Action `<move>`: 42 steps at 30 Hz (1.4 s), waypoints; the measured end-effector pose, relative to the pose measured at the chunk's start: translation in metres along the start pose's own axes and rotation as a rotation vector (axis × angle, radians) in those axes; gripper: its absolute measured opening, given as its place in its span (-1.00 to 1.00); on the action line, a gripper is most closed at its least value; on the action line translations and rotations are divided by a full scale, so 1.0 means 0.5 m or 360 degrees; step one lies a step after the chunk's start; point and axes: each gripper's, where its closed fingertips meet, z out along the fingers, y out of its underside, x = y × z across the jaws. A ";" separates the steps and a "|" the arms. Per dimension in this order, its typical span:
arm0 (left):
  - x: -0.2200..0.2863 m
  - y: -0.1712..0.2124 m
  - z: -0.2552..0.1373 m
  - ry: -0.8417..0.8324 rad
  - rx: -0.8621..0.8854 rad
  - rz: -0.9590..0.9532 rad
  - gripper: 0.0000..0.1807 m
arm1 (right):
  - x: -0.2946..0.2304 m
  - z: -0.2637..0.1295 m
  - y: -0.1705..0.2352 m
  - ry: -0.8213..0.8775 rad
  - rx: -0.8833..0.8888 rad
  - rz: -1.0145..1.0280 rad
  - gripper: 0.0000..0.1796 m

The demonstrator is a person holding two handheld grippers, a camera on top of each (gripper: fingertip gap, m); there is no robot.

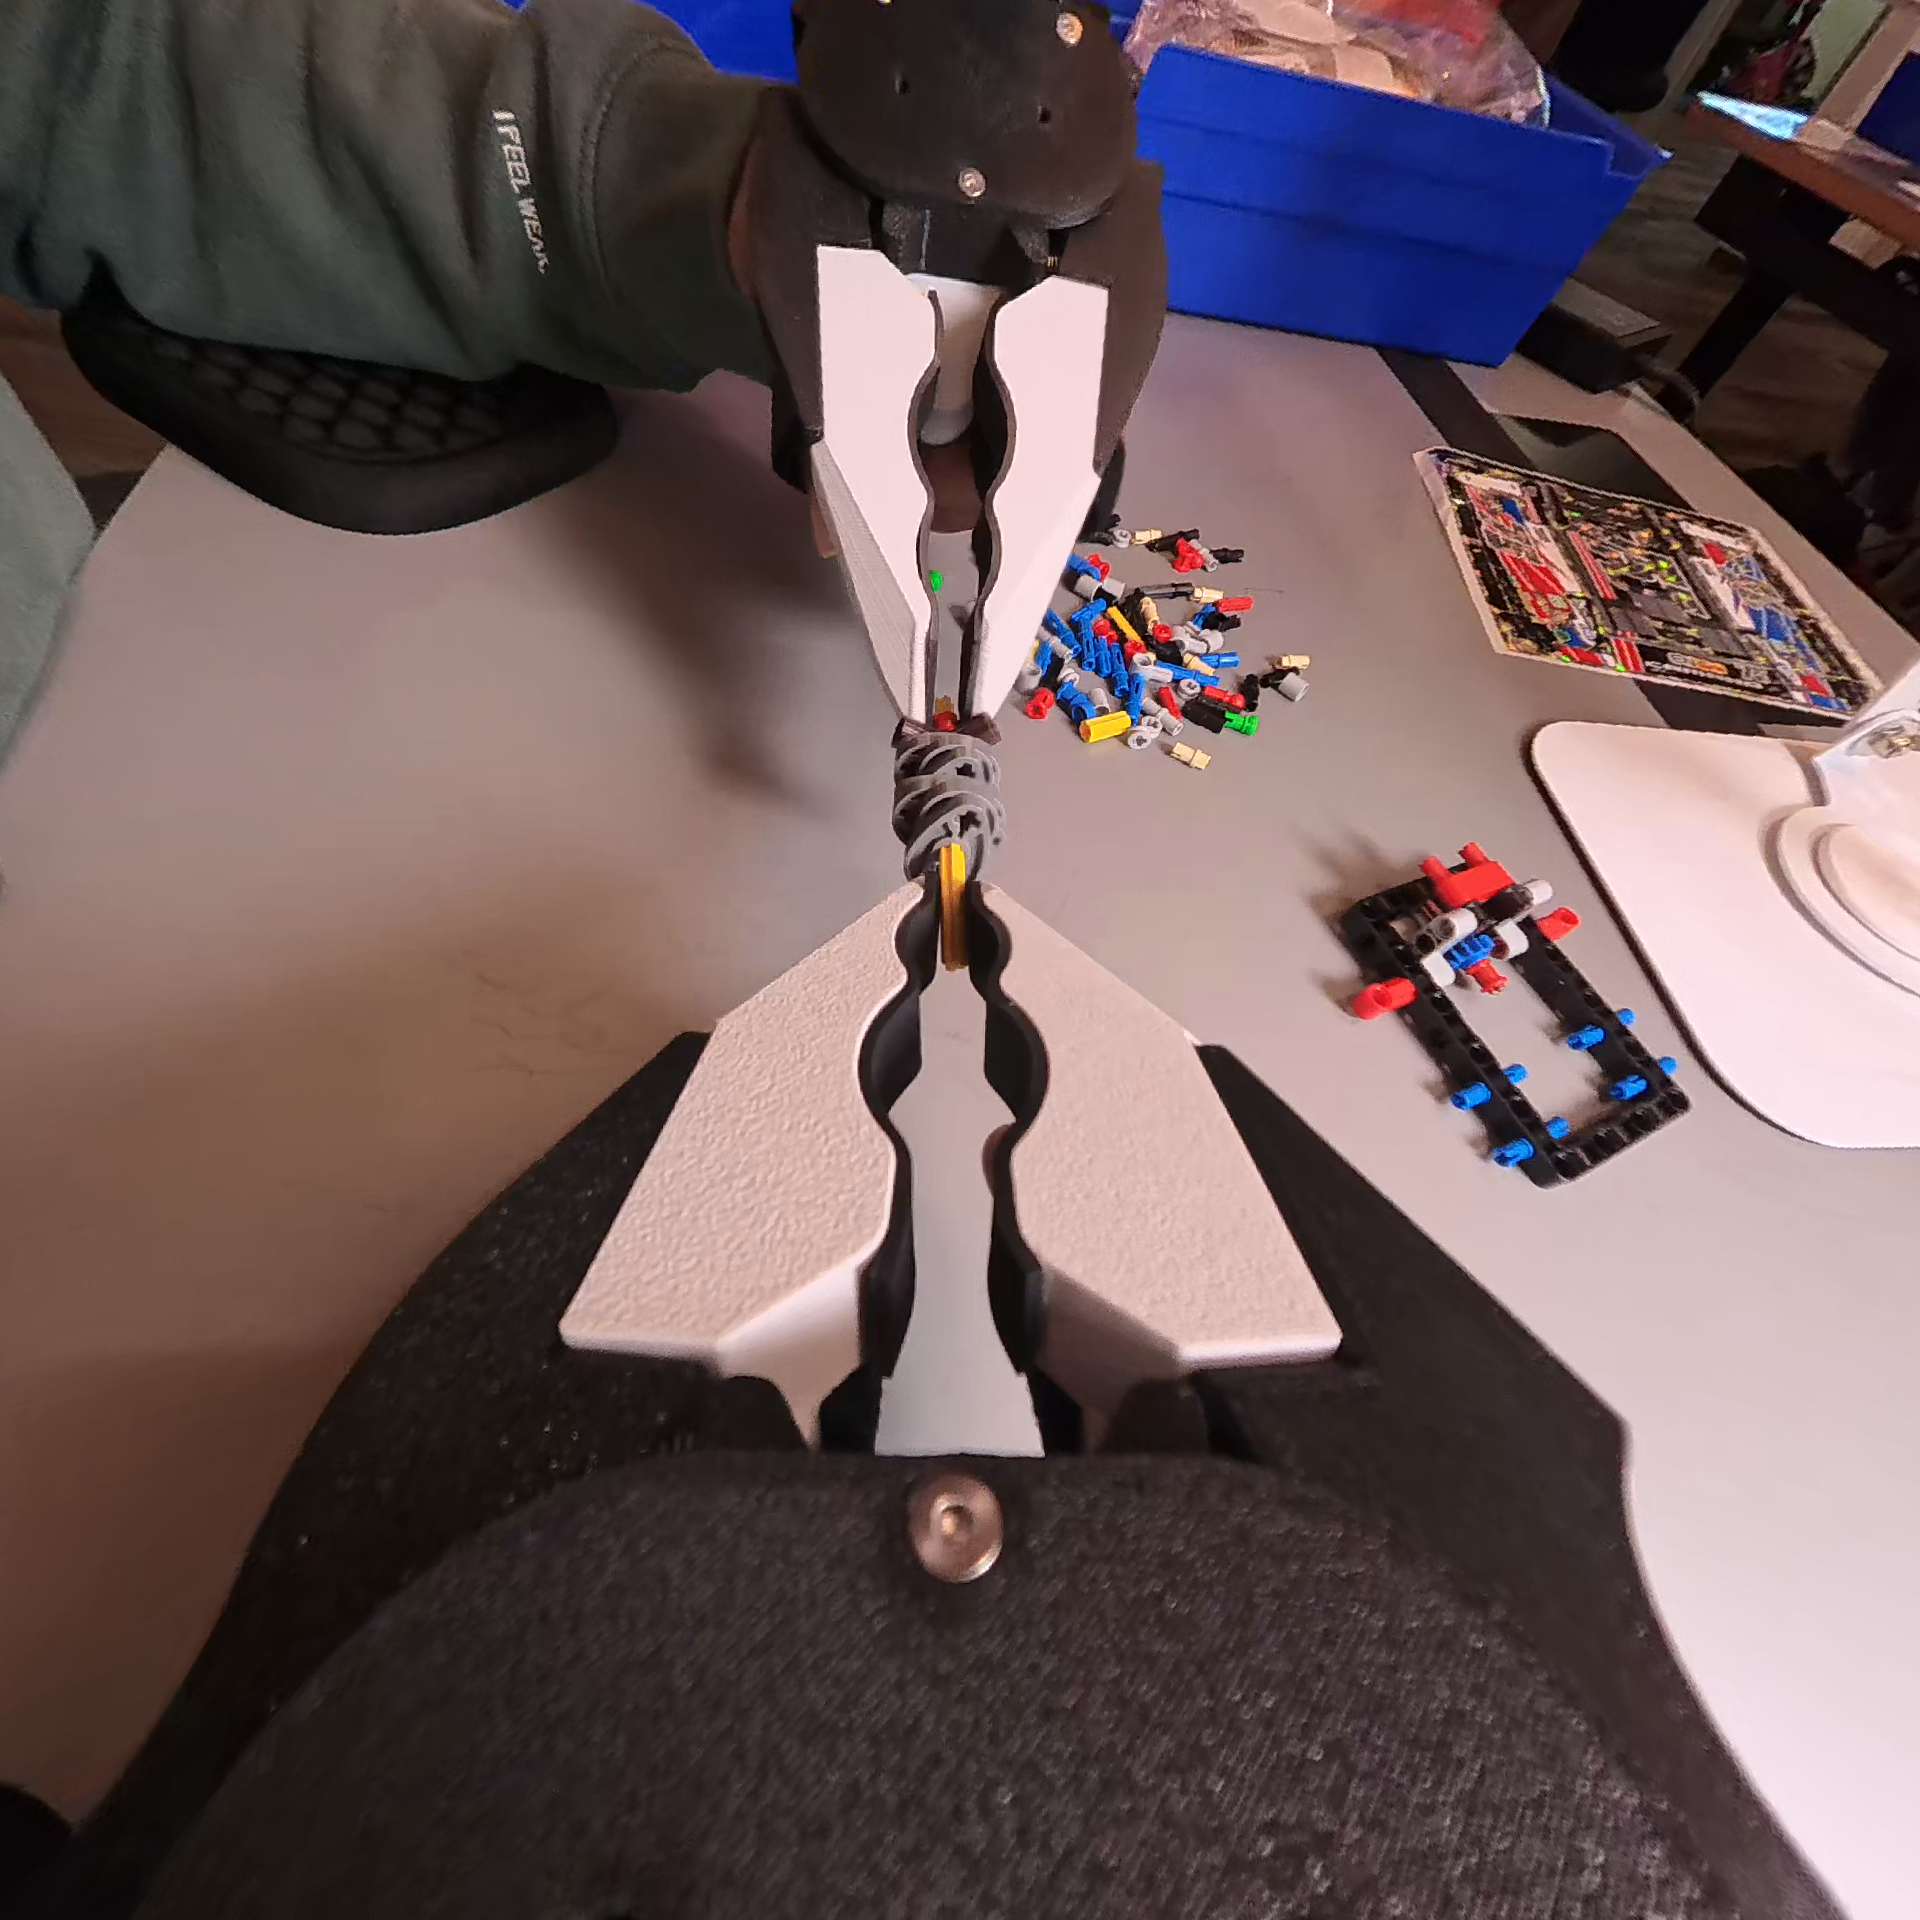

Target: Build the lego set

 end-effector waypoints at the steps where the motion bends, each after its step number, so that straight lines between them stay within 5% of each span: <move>1: -0.001 -0.002 -0.001 -0.0003 0.0011 0.0001 -0.95 | 0.001 -0.001 -0.002 0.0006 0.0008 0.0000 -0.97; 10: -0.011 -0.014 -0.012 -0.0017 0.0131 -0.0033 -0.81 | 0.014 -0.010 0.013 0.0032 0.0039 -0.0008 -0.97; 15: -0.045 -0.004 -0.024 -0.0099 0.0181 -0.0146 -0.65 | 0.068 -0.028 0.096 0.0091 -0.0189 0.0188 -0.97; 26: -0.076 0.020 -0.016 -0.0206 0.0135 -0.0286 -0.43 | 0.112 -0.063 0.147 0.0188 -0.0463 0.0220 -0.83; 42: -0.072 0.039 0.023 -0.0332 -0.0066 -0.0152 -0.67 | 0.114 -0.080 0.162 0.0331 -0.0591 0.0055 -0.78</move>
